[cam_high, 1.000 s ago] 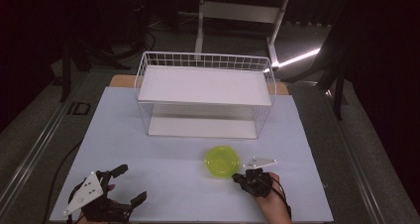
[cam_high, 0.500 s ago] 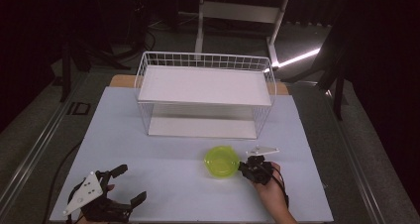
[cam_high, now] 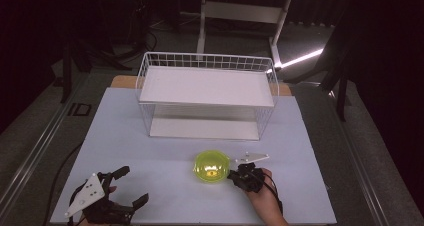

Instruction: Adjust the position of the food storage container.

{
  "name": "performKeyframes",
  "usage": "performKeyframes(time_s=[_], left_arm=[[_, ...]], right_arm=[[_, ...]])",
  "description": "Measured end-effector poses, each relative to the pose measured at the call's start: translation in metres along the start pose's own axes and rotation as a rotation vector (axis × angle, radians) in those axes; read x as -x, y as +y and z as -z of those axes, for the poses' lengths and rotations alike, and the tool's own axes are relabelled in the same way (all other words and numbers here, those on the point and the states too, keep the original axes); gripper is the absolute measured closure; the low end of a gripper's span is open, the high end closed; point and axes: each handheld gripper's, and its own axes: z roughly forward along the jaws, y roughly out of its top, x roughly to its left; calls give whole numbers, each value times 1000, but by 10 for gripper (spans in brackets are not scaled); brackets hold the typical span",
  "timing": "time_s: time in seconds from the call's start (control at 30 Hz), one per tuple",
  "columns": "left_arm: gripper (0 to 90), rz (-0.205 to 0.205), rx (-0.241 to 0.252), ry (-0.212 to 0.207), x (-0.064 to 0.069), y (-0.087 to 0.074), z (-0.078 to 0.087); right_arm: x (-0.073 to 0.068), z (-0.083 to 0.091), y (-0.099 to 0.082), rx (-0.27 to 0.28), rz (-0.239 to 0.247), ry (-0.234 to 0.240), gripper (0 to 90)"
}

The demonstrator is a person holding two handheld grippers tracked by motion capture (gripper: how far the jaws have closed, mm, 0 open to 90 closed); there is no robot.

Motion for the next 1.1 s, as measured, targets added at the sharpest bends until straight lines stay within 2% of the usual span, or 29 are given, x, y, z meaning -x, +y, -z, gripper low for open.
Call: performKeyframes(time_s=[0.23,0.4,0.6,0.77,0.9,1.0,1.1], left_arm=[[4,0,0,-1,0,0,0],[4,1,-2,-2,0,0,0],[4,1,-3,-3,0,0,0],[4,0,-8,-4,0,-1,-1],[4,1,-10,-5,0,-1,-1],[4,5,-10,-7,0,-1,-1],[4,1,-15,-4,1,-1,-2]], right_arm=[[-2,-13,10,-9,3,3,900],[-6,-21,15,-7,-5,18,900],[-16,-31,19,-20,14,42,900],[-18,-34,23,-19,17,54,900],[-16,-32,21,-17,21,42,900],[-12,-24,18,-7,13,31,897],[-10,-11,14,19,14,24,821]])
